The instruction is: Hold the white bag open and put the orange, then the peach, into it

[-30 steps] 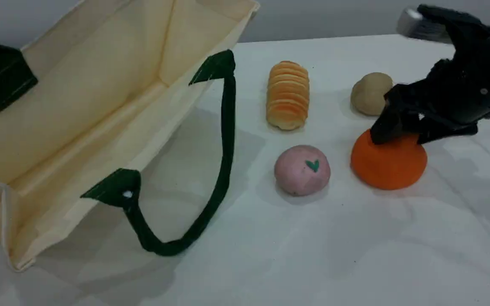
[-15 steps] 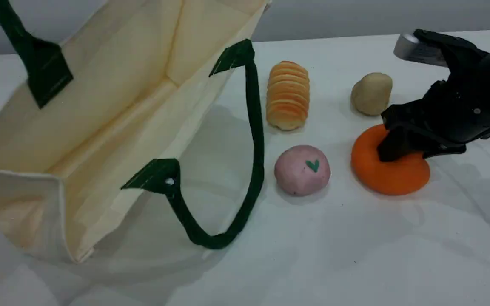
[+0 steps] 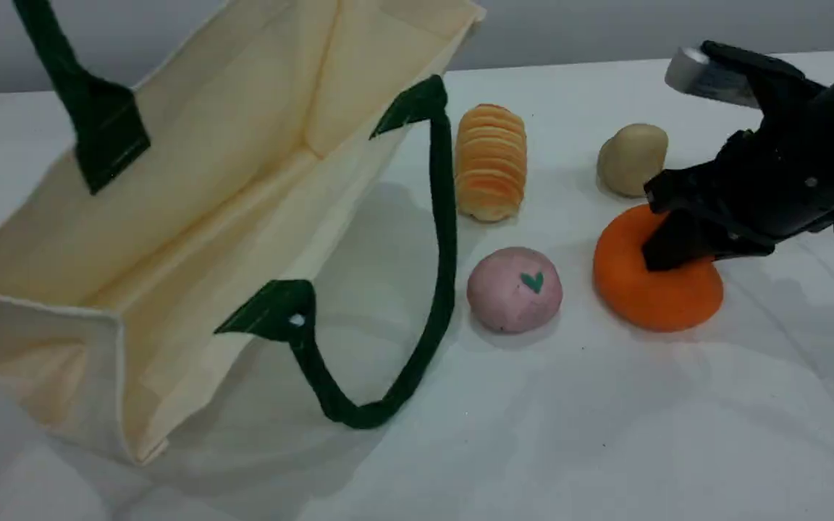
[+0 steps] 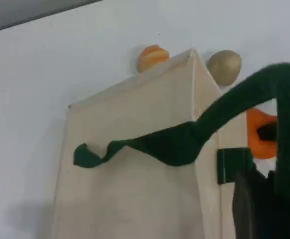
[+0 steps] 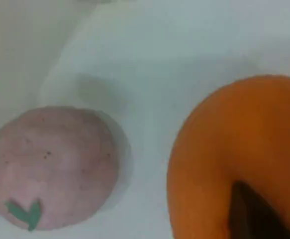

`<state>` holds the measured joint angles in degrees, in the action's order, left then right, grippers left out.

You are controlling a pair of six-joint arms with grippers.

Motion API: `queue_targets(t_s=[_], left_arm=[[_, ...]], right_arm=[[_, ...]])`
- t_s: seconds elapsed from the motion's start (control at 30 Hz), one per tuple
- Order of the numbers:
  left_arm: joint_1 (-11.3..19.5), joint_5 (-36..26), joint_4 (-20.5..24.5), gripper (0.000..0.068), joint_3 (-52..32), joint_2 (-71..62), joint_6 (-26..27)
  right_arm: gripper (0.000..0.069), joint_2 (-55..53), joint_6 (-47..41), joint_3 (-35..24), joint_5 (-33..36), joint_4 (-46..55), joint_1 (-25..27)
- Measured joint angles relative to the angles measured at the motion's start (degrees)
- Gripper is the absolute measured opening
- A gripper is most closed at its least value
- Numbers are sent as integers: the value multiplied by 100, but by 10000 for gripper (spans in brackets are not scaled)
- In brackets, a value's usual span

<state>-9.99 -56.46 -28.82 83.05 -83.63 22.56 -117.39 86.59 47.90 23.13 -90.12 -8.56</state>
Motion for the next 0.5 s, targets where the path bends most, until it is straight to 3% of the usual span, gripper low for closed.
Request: queue_targets(t_s=[0.5], left_arm=[[0,-43,-321,56,181,-406,380]], right_arm=[[48,1349,4,-6,299,71,0]])
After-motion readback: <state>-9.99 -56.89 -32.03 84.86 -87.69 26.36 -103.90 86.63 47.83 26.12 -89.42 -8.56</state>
